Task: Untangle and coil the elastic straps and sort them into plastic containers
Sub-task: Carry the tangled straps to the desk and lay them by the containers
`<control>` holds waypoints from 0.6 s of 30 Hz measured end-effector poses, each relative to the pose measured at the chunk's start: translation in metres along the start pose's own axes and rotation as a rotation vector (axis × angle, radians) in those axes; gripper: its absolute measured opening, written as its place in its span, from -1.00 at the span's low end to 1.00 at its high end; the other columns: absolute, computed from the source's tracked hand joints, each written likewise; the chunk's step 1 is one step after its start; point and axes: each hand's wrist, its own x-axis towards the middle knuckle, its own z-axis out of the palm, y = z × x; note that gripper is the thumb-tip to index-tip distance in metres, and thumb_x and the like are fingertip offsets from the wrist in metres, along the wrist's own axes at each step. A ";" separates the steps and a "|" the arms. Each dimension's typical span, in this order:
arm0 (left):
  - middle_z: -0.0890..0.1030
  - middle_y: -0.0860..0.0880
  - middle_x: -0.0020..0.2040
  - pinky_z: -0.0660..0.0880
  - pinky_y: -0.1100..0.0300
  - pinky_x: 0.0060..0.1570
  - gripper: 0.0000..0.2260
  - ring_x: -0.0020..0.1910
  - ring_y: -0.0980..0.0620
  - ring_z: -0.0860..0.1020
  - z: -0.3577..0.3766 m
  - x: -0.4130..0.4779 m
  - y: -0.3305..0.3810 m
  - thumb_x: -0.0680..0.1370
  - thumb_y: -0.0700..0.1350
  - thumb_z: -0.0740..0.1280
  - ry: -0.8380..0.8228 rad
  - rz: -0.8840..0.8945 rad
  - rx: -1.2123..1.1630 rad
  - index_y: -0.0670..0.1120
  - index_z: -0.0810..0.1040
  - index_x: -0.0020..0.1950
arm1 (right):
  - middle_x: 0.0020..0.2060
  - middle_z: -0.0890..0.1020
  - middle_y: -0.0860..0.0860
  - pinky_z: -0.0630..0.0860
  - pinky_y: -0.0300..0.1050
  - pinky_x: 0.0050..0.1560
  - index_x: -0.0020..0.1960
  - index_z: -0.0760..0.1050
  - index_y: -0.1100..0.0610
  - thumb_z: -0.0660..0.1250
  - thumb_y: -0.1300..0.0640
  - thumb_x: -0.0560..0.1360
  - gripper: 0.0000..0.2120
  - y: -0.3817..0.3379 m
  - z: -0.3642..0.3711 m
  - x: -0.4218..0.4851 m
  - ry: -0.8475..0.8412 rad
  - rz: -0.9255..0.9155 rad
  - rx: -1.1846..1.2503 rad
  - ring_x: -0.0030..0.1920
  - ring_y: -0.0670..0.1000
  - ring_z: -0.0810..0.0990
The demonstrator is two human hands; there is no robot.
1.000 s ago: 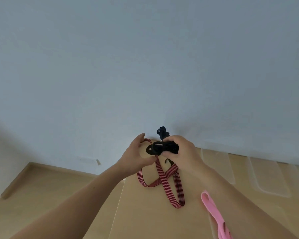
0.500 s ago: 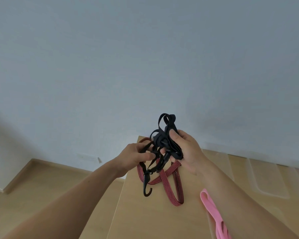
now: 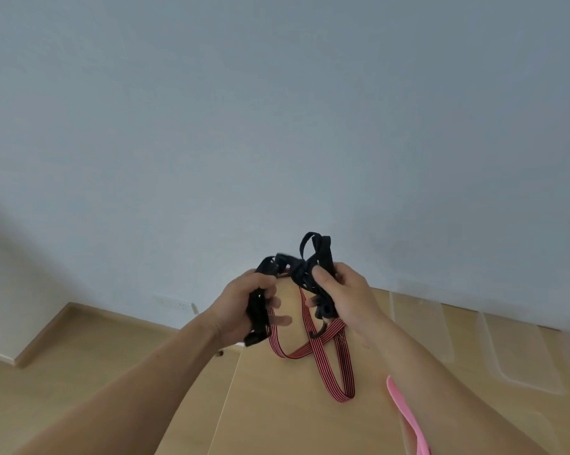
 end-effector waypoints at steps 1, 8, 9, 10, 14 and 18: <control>0.51 -0.07 -0.22 0.54 -0.29 0.05 -0.68 -0.19 -0.03 0.55 0.001 0.001 -0.002 0.39 -0.06 0.44 0.020 0.008 -0.043 -0.19 0.44 -0.01 | -0.17 0.70 0.03 0.58 -0.11 -0.31 0.02 0.54 0.03 0.31 -0.04 0.58 -0.85 0.004 0.006 -0.001 -0.003 -0.030 -0.083 -0.17 0.04 0.71; 0.64 -0.10 0.03 0.57 0.01 -0.10 -0.56 -0.04 -0.09 0.64 0.010 0.006 -0.014 0.39 -0.04 0.53 -0.008 0.051 0.103 0.00 0.50 0.23 | -0.04 0.60 -0.09 0.52 -0.09 0.02 0.05 0.55 0.04 0.16 0.04 0.60 -0.80 0.030 0.049 -0.009 -0.158 -0.109 -0.525 -0.02 -0.06 0.57; 0.66 -0.14 0.04 0.58 0.02 -0.11 -0.57 -0.02 -0.13 0.66 0.005 0.006 -0.016 0.40 -0.08 0.53 0.034 0.053 0.107 -0.03 0.52 0.23 | 0.00 0.57 -0.09 0.51 -0.11 0.04 0.06 0.57 0.08 0.17 0.08 0.58 -0.79 0.031 0.049 -0.009 -0.188 -0.101 -0.458 0.01 -0.06 0.56; 0.66 -0.18 0.08 0.59 0.00 -0.10 -0.59 0.01 -0.18 0.66 -0.002 0.006 -0.017 0.43 -0.10 0.52 0.092 0.047 0.082 -0.06 0.53 0.25 | -0.01 0.55 -0.11 0.49 -0.16 0.03 0.05 0.60 0.10 0.18 0.10 0.56 -0.76 0.032 0.046 -0.007 -0.171 -0.096 -0.374 0.01 -0.09 0.55; 0.64 -0.21 -0.07 0.61 -0.09 -0.11 -0.69 -0.15 -0.21 0.64 -0.039 0.000 -0.021 0.54 -0.14 0.39 0.394 0.043 -0.115 -0.20 0.51 0.25 | 0.01 0.52 -0.26 0.37 -0.34 -0.02 0.15 0.58 -0.04 0.21 0.00 0.49 -0.71 0.056 0.026 0.009 0.105 -0.130 -0.593 0.11 -0.14 0.50; 0.62 -0.18 -0.21 0.60 -0.02 -0.23 -0.77 -0.30 -0.14 0.60 -0.059 -0.011 -0.031 0.53 -0.16 0.41 0.473 -0.041 -0.072 -0.23 0.54 0.13 | 0.46 0.29 0.01 0.31 0.04 0.37 0.52 0.14 0.09 0.38 -0.31 0.30 -0.06 0.103 0.021 0.020 -0.149 0.113 -1.140 0.51 0.11 0.16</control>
